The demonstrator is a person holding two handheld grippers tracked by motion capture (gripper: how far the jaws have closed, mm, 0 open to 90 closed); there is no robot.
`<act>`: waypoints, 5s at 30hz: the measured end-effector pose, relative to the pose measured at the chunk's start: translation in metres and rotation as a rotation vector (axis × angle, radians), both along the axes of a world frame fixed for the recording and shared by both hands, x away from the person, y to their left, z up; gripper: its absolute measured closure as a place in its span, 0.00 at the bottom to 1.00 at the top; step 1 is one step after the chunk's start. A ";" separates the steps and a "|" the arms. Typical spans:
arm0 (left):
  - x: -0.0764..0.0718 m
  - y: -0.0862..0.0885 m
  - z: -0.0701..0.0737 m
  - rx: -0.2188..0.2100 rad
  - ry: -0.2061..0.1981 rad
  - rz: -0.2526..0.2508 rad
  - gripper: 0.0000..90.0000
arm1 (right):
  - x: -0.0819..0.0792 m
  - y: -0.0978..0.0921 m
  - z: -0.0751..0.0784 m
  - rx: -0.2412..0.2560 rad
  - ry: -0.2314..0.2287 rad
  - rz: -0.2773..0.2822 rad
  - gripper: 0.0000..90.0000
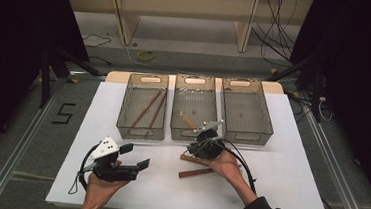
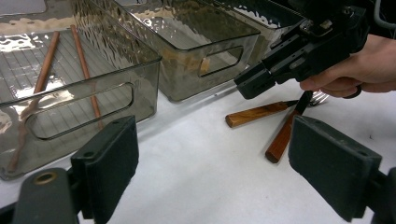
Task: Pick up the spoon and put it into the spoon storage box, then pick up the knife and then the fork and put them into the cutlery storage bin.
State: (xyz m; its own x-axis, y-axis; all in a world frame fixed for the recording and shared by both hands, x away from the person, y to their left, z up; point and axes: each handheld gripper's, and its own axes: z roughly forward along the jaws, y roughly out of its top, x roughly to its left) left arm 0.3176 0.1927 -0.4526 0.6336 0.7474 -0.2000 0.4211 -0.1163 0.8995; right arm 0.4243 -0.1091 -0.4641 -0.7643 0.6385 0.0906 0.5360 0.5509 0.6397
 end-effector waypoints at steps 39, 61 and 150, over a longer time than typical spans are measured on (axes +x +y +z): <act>-0.001 0.000 0.001 0.005 -0.006 -0.005 0.17 | -0.015 0.014 -0.017 -0.092 0.062 0.064 1.00; -0.001 -0.001 0.001 0.009 -0.008 -0.008 0.17 | -0.063 -0.014 -0.015 -0.106 0.116 0.168 1.00; -0.002 0.000 0.002 0.009 -0.012 -0.005 0.17 | -0.082 -0.128 0.019 -0.117 0.097 0.072 0.71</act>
State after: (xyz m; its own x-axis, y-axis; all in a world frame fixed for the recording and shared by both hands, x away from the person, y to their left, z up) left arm 0.3154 0.1925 -0.4511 0.6397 0.7458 -0.1856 0.4094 -0.1263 0.9036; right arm 0.3419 -0.2369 -0.4450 -0.7997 0.5931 0.0937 0.5484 0.6580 0.5160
